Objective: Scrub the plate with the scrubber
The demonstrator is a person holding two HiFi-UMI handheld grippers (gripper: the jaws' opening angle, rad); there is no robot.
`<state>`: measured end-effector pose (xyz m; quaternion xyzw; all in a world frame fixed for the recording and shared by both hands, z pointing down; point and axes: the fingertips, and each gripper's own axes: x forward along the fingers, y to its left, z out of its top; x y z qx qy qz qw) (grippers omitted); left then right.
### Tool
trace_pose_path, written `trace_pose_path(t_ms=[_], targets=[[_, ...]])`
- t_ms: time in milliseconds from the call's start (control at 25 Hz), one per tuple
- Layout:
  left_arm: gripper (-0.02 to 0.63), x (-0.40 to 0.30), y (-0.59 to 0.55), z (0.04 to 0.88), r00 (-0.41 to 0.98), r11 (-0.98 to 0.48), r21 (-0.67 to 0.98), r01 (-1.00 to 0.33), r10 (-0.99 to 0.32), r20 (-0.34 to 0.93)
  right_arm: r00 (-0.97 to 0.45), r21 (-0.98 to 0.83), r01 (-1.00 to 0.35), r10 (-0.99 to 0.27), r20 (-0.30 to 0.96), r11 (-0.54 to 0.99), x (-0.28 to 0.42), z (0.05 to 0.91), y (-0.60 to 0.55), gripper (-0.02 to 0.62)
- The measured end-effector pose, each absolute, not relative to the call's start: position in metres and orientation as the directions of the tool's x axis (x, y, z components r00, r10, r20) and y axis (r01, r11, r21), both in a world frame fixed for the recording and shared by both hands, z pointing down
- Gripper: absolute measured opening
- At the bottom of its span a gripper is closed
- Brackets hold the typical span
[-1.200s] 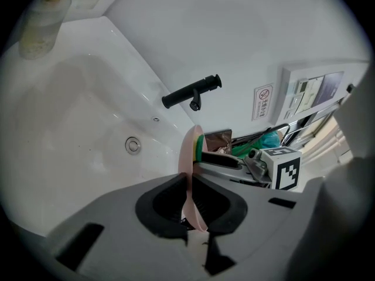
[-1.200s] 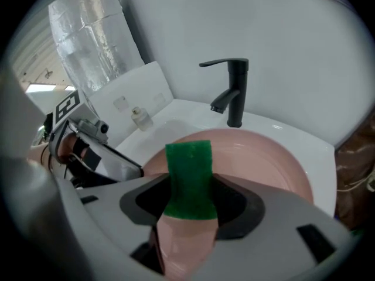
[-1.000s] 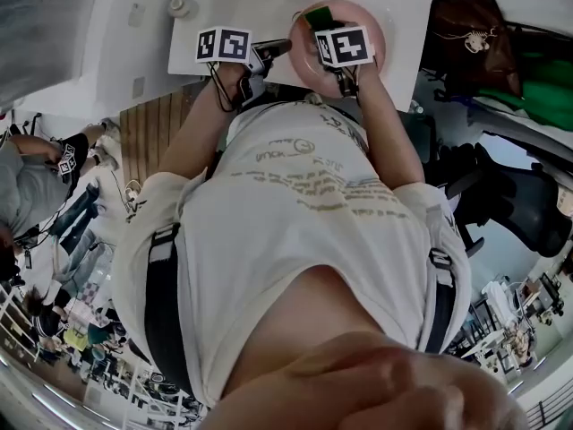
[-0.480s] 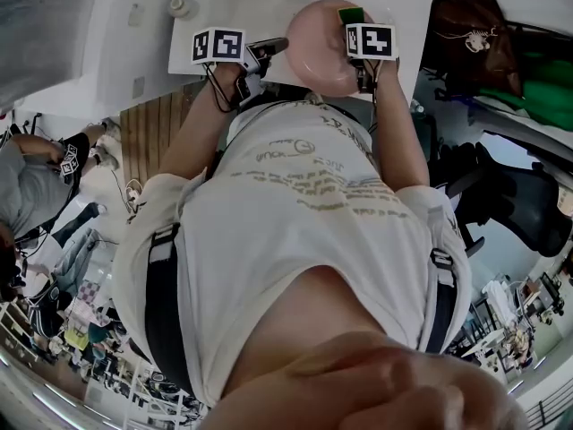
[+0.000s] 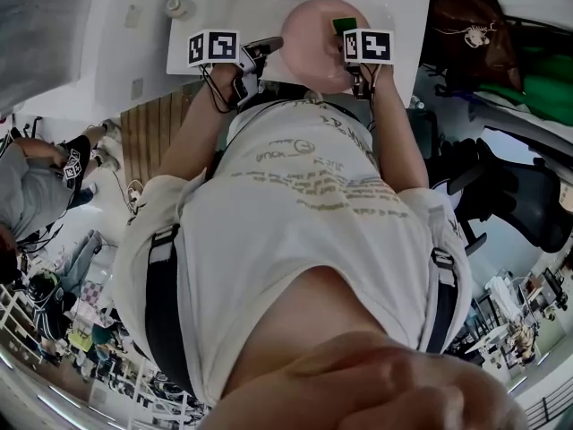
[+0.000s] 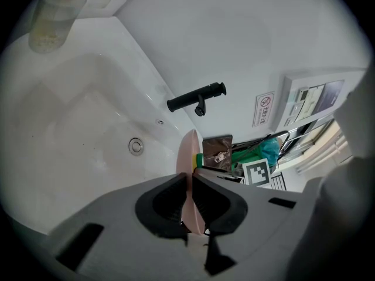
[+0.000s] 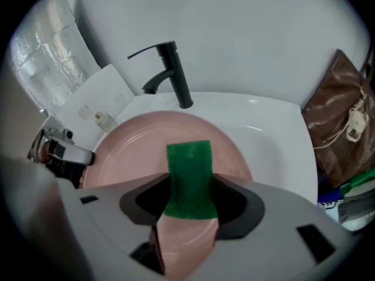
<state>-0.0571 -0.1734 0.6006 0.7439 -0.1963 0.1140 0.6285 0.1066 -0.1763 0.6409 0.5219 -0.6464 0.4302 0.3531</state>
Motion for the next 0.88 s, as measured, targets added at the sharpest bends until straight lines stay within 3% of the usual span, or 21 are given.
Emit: trace_pose_path(t_ms=[360,880], targets=[[0.040,-0.052,-0.172,0.598,0.905,-0.146,0.896,-0.420,-0.139,0.402,-0.390,-0.346,-0.920,-0.351,0.851,0.182,0.039,0.623,-0.186,0.222],[0.040,-0.058,-0.183,0.596,0.908,-0.070,0.923,-0.378,-0.223,0.355,-0.408,-0.328,-0.900,-0.288,0.867,0.288,0.019,0.618,-0.155,0.222]])
